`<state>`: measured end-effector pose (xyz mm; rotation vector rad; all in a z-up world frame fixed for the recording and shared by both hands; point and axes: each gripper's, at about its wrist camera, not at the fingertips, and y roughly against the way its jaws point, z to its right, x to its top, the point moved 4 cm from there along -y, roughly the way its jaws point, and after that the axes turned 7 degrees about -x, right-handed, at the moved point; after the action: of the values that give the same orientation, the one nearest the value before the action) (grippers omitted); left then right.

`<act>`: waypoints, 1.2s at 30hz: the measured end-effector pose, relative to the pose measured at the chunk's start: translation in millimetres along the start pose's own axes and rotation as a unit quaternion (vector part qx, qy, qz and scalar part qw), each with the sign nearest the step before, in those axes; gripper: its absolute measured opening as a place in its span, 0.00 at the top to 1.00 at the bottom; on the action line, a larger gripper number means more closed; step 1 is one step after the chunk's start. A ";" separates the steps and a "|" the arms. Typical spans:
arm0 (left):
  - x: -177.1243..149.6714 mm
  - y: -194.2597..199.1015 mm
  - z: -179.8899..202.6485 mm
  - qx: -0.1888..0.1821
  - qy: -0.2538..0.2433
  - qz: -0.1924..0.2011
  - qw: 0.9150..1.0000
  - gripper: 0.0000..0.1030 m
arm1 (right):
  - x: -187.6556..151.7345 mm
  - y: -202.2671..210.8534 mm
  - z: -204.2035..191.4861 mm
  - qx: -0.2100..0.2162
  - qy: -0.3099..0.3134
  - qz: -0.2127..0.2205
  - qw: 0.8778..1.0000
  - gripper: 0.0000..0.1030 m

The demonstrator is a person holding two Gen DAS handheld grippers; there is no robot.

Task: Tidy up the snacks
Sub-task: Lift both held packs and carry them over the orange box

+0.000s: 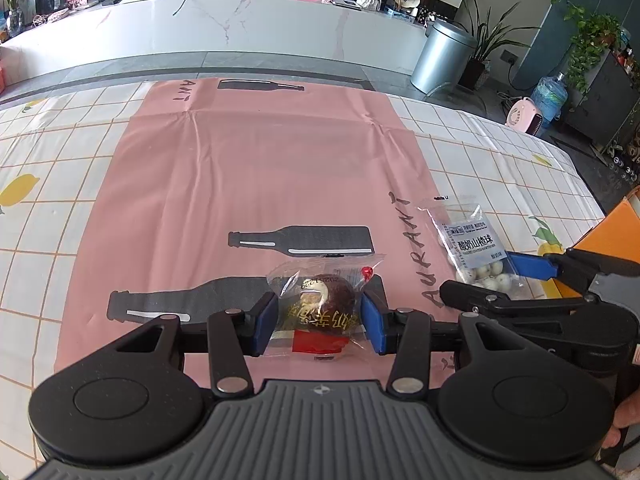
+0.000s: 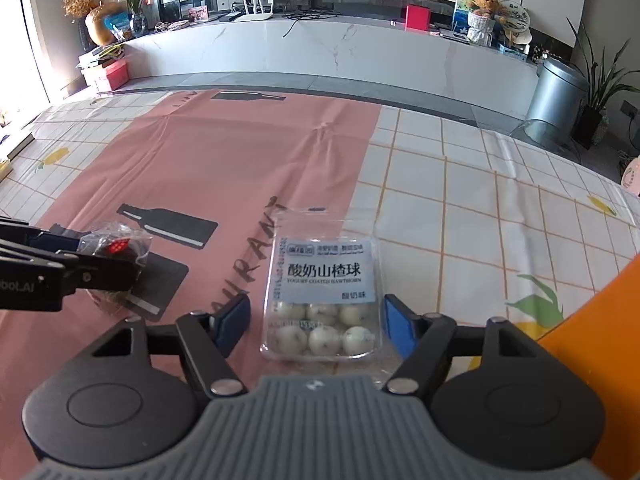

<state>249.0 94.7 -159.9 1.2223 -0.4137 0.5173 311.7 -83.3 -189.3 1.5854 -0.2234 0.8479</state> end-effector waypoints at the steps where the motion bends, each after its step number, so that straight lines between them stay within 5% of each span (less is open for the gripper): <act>1: 0.2 -0.3 -0.3 0.000 0.000 0.000 1.000 0.48 | -0.9 1.0 -1.0 -0.001 -0.005 0.002 1.000 0.31; 8: -0.2 -2.3 0.0 0.002 0.003 0.001 1.000 0.48 | 5.9 -9.1 5.4 -0.031 -0.043 0.013 0.998 0.26; 14: -0.5 -3.4 1.1 0.005 0.003 0.000 1.000 0.51 | 3.7 -5.5 0.0 -0.037 -0.046 0.029 0.998 0.42; 22: 3.3 6.0 4.4 -0.001 0.004 0.008 1.000 0.57 | 1.8 5.5 0.7 -0.020 -0.077 0.023 0.997 0.48; 36: 15.2 86.5 70.8 -0.023 -0.030 0.047 0.998 0.57 | -8.6 114.4 11.2 -0.001 -0.139 0.051 0.989 0.50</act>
<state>209.5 51.2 -63.7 1.1791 -0.5332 0.5504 242.7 -121.5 -105.3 1.6986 -0.5075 0.7015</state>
